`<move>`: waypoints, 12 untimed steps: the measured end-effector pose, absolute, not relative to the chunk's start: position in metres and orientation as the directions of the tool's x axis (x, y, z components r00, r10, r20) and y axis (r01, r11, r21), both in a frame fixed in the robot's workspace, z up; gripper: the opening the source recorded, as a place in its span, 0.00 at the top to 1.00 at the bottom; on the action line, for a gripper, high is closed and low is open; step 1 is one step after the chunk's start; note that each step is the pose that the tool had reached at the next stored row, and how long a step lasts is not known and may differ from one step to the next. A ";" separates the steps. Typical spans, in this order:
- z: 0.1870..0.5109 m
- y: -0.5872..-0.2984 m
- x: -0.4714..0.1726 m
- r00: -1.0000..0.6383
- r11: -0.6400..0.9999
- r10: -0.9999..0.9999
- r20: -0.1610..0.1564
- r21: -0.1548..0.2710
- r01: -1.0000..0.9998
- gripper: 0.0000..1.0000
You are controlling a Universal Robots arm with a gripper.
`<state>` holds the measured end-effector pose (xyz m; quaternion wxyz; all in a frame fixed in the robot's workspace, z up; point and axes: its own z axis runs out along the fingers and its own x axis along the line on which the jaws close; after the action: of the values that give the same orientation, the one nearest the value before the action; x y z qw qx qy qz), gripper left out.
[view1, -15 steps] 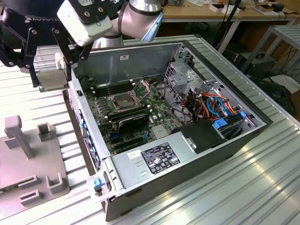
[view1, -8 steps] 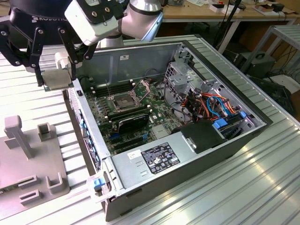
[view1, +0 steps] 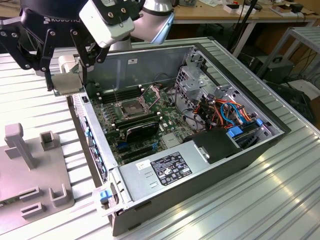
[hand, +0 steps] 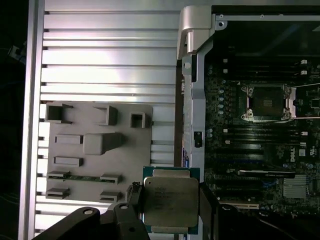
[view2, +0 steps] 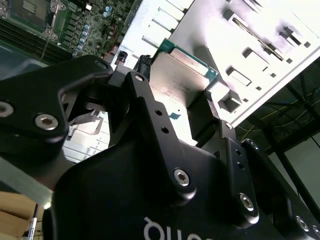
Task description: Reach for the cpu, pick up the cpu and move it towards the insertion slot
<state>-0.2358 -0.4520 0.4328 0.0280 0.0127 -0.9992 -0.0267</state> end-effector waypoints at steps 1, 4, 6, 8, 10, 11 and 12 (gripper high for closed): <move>0.433 -0.452 -0.235 -0.998 0.998 -0.027 0.055 0.054 -0.024 0.46; 0.433 -0.452 -0.231 -0.998 0.998 -0.027 0.055 0.054 -0.024 0.46; 0.433 -0.452 -0.229 -0.998 0.998 -0.027 0.055 0.054 -0.024 0.46; 0.433 -0.452 -0.227 -0.998 0.998 -0.027 0.055 0.054 -0.024 0.46; 0.433 -0.452 -0.224 -0.998 0.998 -0.027 0.055 0.054 -0.024 0.46; 0.433 -0.452 -0.223 -0.998 0.998 -0.027 0.055 0.054 -0.024 0.46; 0.433 -0.452 -0.222 -0.998 0.998 -0.027 0.055 0.054 -0.024 0.46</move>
<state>-0.2225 -0.4520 0.4326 0.0280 0.0127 -0.9992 -0.0267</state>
